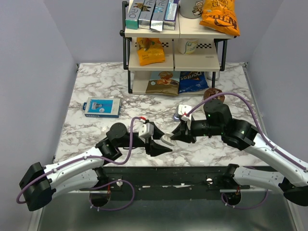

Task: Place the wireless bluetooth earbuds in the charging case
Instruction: Open the charging case.

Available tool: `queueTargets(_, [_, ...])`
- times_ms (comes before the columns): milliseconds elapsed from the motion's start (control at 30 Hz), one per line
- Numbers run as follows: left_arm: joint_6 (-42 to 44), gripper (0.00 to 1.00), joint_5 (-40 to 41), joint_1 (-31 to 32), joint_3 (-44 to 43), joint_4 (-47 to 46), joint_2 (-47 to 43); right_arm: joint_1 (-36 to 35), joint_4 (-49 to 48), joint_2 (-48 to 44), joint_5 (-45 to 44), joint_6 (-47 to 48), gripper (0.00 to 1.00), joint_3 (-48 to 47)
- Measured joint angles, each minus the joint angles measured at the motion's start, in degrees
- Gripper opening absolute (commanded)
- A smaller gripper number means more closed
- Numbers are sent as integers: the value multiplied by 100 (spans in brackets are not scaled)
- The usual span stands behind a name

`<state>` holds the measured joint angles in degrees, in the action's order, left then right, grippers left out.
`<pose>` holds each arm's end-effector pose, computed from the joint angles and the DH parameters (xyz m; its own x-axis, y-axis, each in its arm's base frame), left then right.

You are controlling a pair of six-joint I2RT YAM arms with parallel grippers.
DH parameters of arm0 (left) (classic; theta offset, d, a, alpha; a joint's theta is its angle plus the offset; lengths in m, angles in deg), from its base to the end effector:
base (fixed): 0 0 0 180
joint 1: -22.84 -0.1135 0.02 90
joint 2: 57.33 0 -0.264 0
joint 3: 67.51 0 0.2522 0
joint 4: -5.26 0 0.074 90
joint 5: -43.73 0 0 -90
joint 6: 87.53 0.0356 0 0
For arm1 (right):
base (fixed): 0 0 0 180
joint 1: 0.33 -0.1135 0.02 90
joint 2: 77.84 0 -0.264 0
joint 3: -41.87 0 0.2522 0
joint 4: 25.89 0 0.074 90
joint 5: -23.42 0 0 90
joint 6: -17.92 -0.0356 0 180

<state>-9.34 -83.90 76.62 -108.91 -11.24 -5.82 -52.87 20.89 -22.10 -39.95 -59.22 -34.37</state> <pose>0.1039 -0.1787 0.2872 -0.1398 -0.0835 -0.9867 0.9898 -0.0395 -0.1369 0.1105 0.1704 0.3732 -0.0502 -0.3926 -0.9183 -0.9900 0.1408 -0.0061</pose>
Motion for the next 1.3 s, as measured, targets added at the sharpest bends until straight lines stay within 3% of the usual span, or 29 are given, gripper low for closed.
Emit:
queueTargets(267, [0, 57, -7, 48, -44, 2, 103, 0, -33, 66, 0, -13, 1, 0])
queueTargets(500, [2, 49, -2, 59, -107, 42, 142, -4, -17, 76, 0, -42, 1, 0])
queueTargets(767, [-2, 14, -17, 61, -109, 129, 149, -50, 26, 79, 2, -15, 2, 0])
queueTargets(900, [4, 0, -13, 61, -107, 138, 151, -66, 26, 81, 0, -17, 19, 0])
queueTargets(967, [7, 0, -11, 61, -107, 142, 149, -66, 26, 81, 0, -20, 34, 0])
queueTargets(1067, [28, 0, 24, 63, -107, 149, 146, -66, 24, 81, -24, -66, 49, 0])
queueTargets(1167, [52, 0, 96, 83, -107, 186, 146, -66, 0, 81, -90, -133, 57, 0])
queueTargets(1300, [96, 0, 208, 105, -107, 262, 142, -66, -63, 35, -264, -260, 61, 0])
